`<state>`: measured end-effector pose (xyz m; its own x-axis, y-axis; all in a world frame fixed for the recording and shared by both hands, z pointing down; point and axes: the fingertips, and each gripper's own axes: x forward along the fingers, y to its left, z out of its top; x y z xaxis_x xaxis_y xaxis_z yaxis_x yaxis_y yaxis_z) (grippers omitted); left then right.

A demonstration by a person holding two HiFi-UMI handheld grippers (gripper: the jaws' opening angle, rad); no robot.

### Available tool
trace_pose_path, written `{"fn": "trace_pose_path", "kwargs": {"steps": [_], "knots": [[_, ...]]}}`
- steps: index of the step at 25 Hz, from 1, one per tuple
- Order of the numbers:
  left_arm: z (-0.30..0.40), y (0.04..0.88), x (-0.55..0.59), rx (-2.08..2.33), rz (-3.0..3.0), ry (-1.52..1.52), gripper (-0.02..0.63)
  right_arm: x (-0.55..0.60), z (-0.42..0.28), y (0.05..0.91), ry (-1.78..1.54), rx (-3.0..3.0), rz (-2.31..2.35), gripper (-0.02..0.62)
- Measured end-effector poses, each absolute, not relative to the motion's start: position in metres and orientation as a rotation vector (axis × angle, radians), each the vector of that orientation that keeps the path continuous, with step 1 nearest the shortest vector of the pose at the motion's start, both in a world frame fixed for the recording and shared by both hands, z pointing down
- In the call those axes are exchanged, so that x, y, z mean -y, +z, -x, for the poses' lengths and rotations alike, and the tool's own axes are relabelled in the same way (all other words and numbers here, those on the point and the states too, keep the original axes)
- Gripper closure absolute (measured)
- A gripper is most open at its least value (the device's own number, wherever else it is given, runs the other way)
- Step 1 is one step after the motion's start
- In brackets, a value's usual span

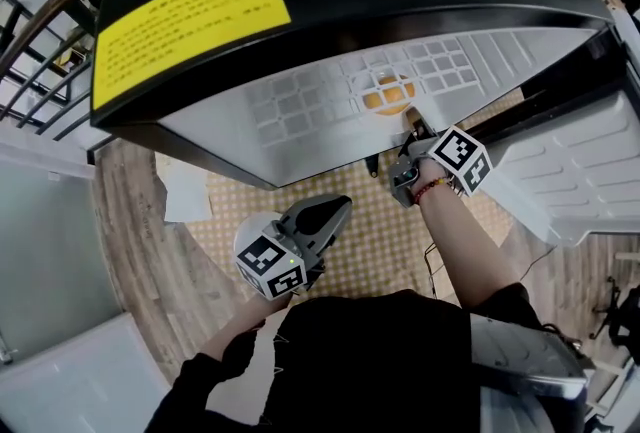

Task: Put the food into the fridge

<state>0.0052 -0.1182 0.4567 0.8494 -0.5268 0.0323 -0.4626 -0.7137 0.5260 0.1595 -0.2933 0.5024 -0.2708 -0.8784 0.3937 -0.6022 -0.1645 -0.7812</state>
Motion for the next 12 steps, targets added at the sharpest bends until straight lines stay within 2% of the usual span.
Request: {"fn": "trace_pose_path", "kwargs": {"steps": [12], "knots": [[-0.0036,0.4567,0.1138,0.733,-2.485,-0.163,0.592,0.2950,-0.1587,0.5047,-1.320,-1.974,1.852,0.537]]}}
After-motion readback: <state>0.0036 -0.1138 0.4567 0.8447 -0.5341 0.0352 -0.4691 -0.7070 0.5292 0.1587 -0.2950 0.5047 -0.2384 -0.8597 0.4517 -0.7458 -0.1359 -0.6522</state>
